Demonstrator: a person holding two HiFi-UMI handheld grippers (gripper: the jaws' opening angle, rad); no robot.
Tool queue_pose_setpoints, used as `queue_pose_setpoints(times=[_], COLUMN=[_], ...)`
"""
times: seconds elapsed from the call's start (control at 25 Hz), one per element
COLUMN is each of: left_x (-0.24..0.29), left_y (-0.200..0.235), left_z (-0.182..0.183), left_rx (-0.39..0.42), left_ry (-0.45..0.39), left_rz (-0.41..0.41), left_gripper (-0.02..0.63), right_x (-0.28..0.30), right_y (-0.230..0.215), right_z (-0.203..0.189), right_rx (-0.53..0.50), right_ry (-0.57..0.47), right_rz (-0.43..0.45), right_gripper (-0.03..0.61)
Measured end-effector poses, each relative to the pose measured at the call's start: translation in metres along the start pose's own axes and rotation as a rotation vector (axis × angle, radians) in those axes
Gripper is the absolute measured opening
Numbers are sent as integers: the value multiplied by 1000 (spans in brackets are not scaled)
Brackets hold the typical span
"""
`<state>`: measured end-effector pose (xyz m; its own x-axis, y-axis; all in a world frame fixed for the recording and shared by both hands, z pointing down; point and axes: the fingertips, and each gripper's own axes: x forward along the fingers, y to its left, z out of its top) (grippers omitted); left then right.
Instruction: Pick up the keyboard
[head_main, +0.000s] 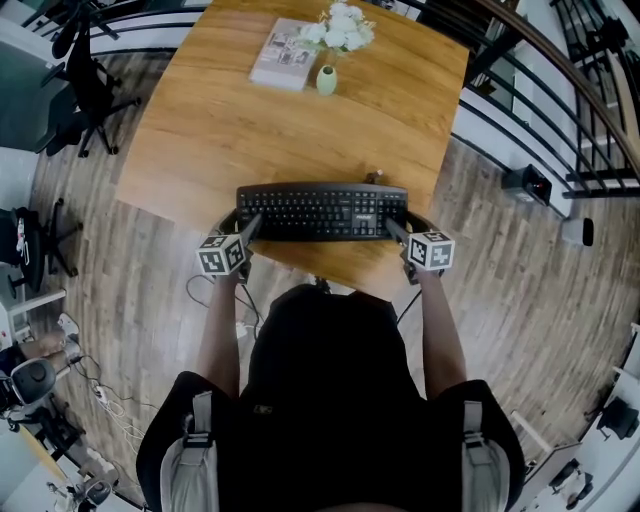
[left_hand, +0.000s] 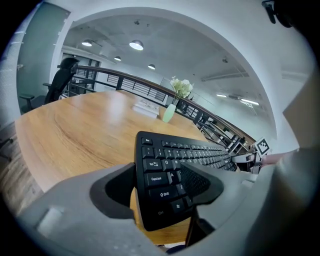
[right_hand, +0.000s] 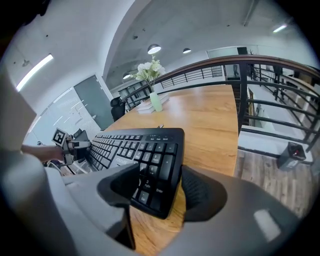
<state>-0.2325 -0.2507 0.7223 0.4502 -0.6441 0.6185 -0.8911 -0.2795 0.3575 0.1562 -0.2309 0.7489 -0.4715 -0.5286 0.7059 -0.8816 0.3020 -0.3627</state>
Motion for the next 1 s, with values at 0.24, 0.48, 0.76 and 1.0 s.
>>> queue_pose_setpoints(times=[0.24, 0.48, 0.76, 1.0], left_x=[-8, -22, -42, -61], left_y=[-24, -42, -54, -59], left_z=[26, 46, 66, 84], left_rx=[31, 58, 41, 61], left_ry=[-61, -127, -200, -259], left_rz=[-20, -27, -35, -27], left_gripper=[276, 276, 276, 276], right_x=[-29, -54, -78, -93], right_y=[-5, -3, 5, 19], right_z=[15, 26, 54, 72], right_rx=[-6, -23, -68, -99], right_ry=[-74, -126, -177, -210], right_rz=[-35, -37, -38, -45], right_gripper=[265, 265, 262, 261])
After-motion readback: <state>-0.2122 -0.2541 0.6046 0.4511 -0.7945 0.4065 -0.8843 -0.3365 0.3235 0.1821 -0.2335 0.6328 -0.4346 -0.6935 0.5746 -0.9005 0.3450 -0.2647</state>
